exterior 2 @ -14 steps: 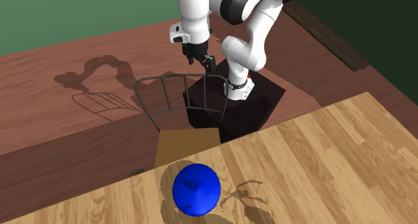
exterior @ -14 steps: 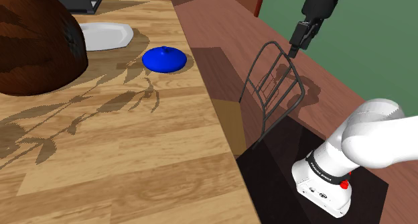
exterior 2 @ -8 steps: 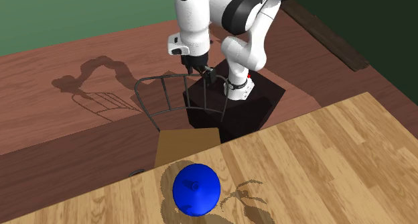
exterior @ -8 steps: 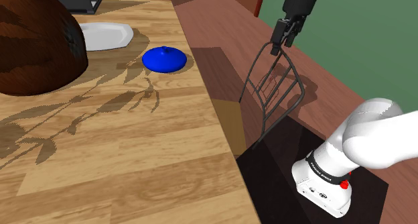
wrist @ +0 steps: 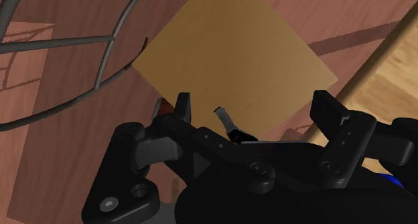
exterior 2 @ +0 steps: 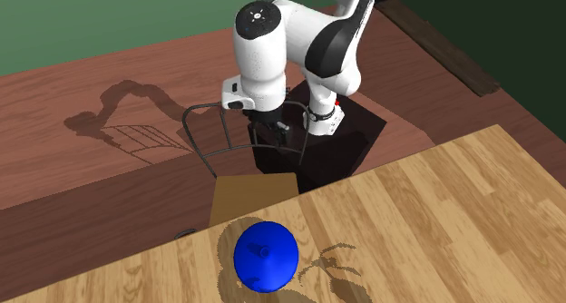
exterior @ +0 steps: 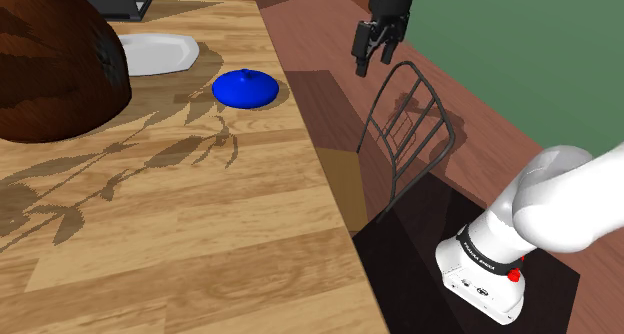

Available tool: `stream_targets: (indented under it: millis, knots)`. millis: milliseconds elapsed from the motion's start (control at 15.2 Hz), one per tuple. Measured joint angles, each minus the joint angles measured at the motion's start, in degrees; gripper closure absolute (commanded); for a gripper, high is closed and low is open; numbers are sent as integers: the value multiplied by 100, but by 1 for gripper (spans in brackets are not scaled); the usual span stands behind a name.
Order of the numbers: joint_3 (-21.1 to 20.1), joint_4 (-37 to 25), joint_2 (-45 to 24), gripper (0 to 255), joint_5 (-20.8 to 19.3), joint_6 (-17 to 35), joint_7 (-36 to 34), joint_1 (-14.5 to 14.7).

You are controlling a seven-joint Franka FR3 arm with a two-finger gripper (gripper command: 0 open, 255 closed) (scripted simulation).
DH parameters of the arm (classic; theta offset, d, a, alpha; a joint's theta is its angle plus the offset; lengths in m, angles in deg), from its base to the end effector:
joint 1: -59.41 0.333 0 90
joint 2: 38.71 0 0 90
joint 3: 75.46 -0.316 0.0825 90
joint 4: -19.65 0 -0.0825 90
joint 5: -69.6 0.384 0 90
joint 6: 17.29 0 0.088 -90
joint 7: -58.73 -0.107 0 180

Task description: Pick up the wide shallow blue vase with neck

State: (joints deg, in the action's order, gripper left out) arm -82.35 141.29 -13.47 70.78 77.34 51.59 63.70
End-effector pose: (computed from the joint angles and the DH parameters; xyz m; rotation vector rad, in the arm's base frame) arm 0.4063 0.0906 0.5820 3.1046 0.0873 -0.0443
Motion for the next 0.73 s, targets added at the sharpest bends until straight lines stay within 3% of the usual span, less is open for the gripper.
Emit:
stream_targets:
  millis: [726]
  knots:
    - [-735, -2360, -2302, 0, -329, -48, -1067, 275]
